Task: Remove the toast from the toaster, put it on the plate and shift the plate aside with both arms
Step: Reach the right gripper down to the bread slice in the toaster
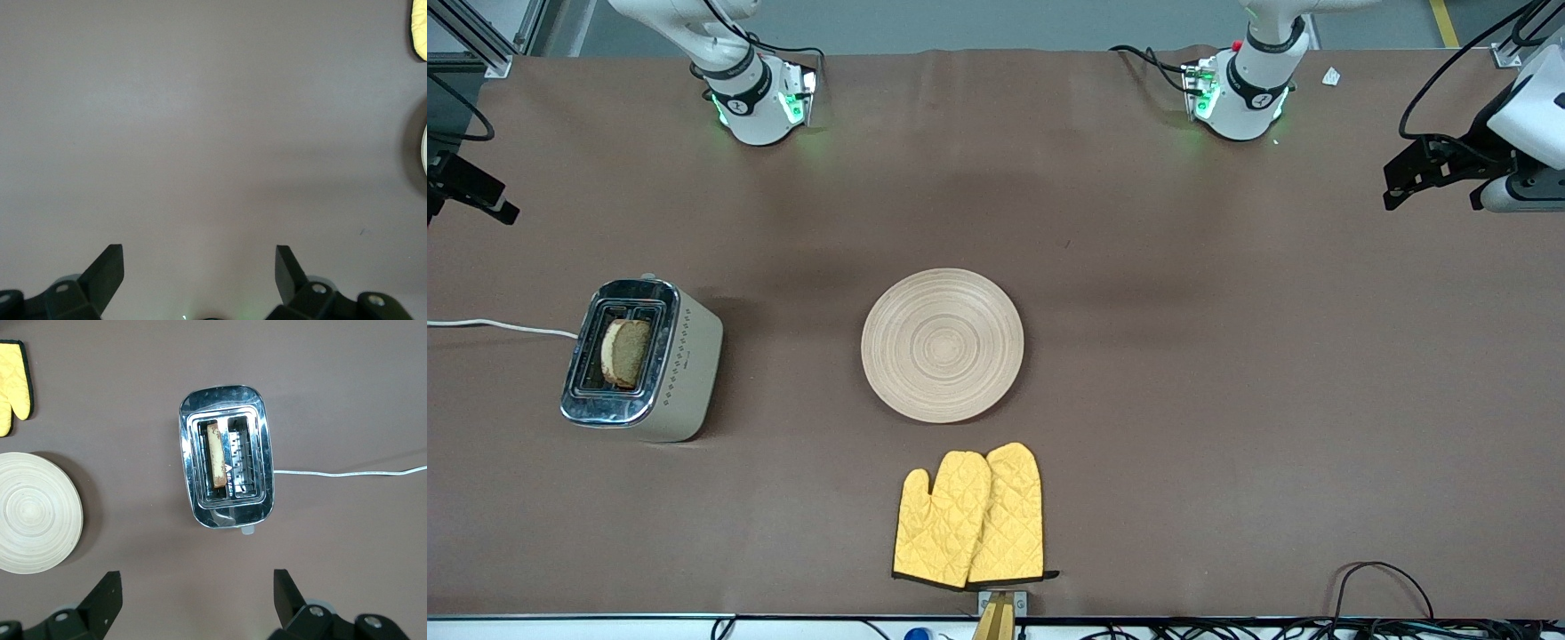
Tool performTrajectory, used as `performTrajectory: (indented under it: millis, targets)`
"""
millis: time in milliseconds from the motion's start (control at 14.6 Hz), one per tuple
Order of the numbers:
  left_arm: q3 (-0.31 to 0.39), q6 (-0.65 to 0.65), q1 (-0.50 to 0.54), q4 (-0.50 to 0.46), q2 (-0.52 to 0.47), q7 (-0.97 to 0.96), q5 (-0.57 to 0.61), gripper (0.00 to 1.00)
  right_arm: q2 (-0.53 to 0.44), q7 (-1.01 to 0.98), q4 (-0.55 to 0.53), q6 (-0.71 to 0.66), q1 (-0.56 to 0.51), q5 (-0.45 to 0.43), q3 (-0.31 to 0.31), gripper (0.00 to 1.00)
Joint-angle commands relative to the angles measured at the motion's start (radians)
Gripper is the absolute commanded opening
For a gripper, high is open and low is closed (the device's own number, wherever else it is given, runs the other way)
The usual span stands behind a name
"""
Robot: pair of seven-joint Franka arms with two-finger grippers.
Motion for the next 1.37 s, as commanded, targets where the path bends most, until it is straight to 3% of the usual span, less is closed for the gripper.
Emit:
performTrajectory:
  millis: [0, 412, 1167, 1304]
  targets:
    - [-0.004, -0.022, 0.002, 0.025, 0.009, 0.009, 0.018, 1.00, 0.001, -0.002, 0.005, -0.006, -0.017, 0.021, 0.008, 1.00]
    - [0.000, -0.020, 0.003, 0.028, 0.017, 0.010, 0.018, 1.00, 0.060, -0.002, 0.002, 0.055, -0.017, 0.023, 0.008, 1.00]
    - [0.000, -0.016, 0.003, 0.028, 0.039, 0.006, 0.018, 1.00, 0.433, -0.043, -0.003, 0.247, -0.021, 0.037, 0.011, 1.00]
    - [0.000, -0.017, 0.003, 0.028, 0.040, 0.003, 0.015, 1.00, 0.476, -0.068, -0.003, 0.283, -0.038, 0.037, 0.011, 0.95]
